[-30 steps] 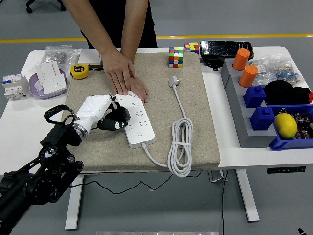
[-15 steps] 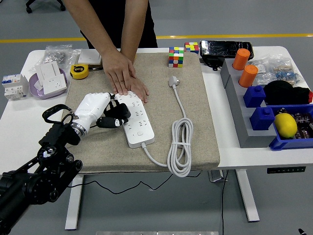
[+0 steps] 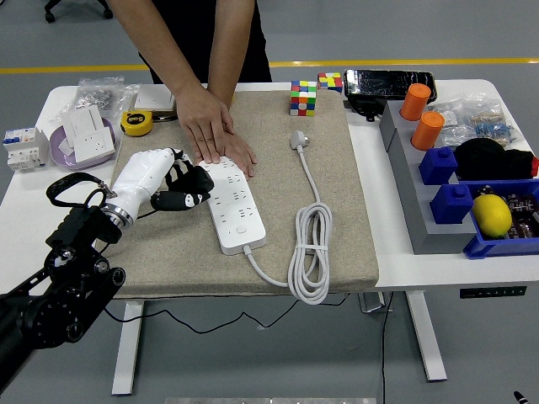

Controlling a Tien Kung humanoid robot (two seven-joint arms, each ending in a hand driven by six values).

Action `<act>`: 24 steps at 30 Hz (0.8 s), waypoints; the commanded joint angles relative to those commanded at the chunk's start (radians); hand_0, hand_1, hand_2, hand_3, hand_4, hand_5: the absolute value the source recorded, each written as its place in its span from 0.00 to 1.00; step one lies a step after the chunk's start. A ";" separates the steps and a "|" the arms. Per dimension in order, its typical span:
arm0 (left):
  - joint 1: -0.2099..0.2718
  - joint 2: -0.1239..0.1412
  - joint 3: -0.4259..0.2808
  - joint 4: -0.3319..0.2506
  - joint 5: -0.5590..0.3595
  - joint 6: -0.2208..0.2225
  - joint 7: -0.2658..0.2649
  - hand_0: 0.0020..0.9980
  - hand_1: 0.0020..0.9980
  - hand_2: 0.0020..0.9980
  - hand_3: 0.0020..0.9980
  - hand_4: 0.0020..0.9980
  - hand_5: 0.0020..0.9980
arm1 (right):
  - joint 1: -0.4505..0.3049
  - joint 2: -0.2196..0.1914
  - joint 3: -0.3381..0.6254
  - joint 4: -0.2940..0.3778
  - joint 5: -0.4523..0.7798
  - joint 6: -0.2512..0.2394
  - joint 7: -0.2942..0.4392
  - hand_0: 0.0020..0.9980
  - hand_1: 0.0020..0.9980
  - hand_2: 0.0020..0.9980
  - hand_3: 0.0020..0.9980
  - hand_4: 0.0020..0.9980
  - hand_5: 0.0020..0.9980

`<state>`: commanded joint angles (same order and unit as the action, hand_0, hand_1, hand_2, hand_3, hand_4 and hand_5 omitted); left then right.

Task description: Pick up the plug,place it near the board,insert it into the board,press the button

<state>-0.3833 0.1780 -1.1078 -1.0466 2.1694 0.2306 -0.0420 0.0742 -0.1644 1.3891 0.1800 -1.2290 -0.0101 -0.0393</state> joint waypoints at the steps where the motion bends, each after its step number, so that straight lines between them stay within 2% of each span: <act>1: 0.004 0.008 -0.006 0.004 0.007 -0.004 0.002 0.42 0.30 0.28 0.37 0.41 0.26 | -0.001 0.000 0.000 0.000 0.000 0.000 0.000 0.85 0.78 0.77 0.81 1.00 1.00; 7: 0.028 0.040 -0.032 0.040 0.053 -0.017 0.008 0.42 0.30 0.28 0.37 0.41 0.26 | -0.001 0.000 0.001 0.000 0.002 0.000 0.001 0.85 0.78 0.77 0.81 1.00 1.00; 14: 0.054 0.047 -0.043 0.051 0.060 -0.027 0.003 0.42 0.30 0.28 0.37 0.42 0.26 | 0.001 0.000 0.002 0.000 0.001 0.000 0.001 0.85 0.78 0.77 0.81 1.00 1.00; 15: 0.057 0.047 -0.044 0.050 0.055 -0.028 0.001 0.47 0.41 0.38 0.46 0.63 0.30 | 0.001 0.000 0.001 0.000 0.001 0.000 0.001 0.85 0.78 0.77 0.81 1.00 1.00; 20: 0.067 0.046 -0.053 0.043 0.033 -0.044 -0.013 0.47 0.41 0.38 0.46 0.63 0.30 | -0.001 -0.002 0.001 0.000 -0.001 0.000 0.001 0.85 0.78 0.77 0.81 1.00 1.00; 21: 0.069 0.046 -0.053 0.042 0.030 -0.047 -0.015 0.53 0.65 0.57 0.55 0.90 0.36 | -0.002 -0.002 0.001 0.000 -0.001 0.000 0.001 0.85 0.78 0.77 0.81 1.00 1.00; 24: 0.075 0.049 -0.056 0.042 0.022 -0.062 -0.021 0.53 0.65 0.57 0.55 0.90 0.36 | -0.004 -0.002 0.001 0.000 -0.002 0.001 0.001 0.85 0.78 0.77 0.81 1.00 1.00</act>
<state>-0.3086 0.2268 -1.1635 -1.0046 2.1915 0.1684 -0.0633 0.0706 -0.1668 1.3900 0.1800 -1.2311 -0.0095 -0.0385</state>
